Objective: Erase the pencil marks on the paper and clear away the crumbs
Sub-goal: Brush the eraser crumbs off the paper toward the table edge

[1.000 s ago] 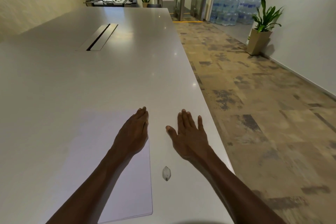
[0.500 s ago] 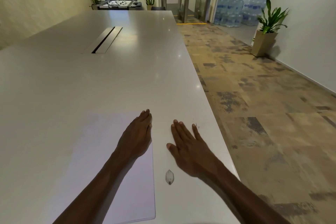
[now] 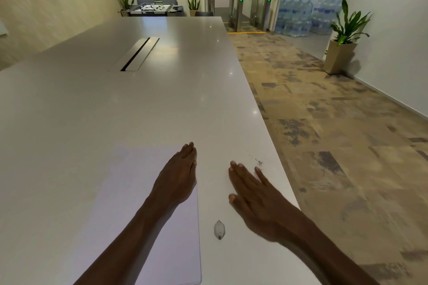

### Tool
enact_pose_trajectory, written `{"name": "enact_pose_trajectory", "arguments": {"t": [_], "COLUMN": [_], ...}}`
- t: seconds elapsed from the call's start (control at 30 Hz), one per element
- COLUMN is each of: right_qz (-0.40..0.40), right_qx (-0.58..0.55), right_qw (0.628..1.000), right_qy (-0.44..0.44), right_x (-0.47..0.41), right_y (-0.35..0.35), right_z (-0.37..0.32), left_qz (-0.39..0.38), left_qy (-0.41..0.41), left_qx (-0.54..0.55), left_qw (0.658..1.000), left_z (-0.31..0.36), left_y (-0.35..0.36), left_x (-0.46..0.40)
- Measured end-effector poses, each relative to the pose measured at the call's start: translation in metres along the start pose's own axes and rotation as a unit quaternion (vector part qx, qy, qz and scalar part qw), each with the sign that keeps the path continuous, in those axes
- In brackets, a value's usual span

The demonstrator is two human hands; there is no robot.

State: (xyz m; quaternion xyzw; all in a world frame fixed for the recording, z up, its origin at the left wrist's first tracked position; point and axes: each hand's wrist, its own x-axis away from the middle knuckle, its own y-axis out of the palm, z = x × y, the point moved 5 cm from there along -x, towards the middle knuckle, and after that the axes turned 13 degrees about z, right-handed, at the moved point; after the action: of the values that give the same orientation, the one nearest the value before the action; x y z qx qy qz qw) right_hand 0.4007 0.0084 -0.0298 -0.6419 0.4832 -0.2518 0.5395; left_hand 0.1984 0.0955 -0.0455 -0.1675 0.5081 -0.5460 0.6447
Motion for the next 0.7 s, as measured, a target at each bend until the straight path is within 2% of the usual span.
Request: {"name": "enact_pose_trajectory", "arguments": {"t": [0.13, 0.4, 0.57, 0.7], "right_qz": [-0.026, 0.004, 0.021, -0.009], "right_qx": [0.017, 0.076, 0.064, 0.044], "right_qw": [0.999, 0.997, 0.997, 0.999], "right_qy": [-0.026, 0.019, 0.029, 0.03], "right_x": [0.006, -0.028, -0.042, -0.056], "right_y": [0.006, 0.001, -0.006, 0.009], "right_z": [-0.001, 0.04, 0.016, 0.0], "left_qz": [0.006, 0.005, 0.009, 0.007], "left_qy": [0.01, 0.016, 0.025, 0.024], "left_qx": [-0.011, -0.006, -0.009, -0.018], "left_qw": [1.0, 1.0, 1.0, 1.0], "left_z": [-0.001, 0.001, -0.001, -0.002], "left_y": [0.001, -0.001, 0.0, 0.002], "left_x": [0.001, 0.0, 0.0, 0.001]}}
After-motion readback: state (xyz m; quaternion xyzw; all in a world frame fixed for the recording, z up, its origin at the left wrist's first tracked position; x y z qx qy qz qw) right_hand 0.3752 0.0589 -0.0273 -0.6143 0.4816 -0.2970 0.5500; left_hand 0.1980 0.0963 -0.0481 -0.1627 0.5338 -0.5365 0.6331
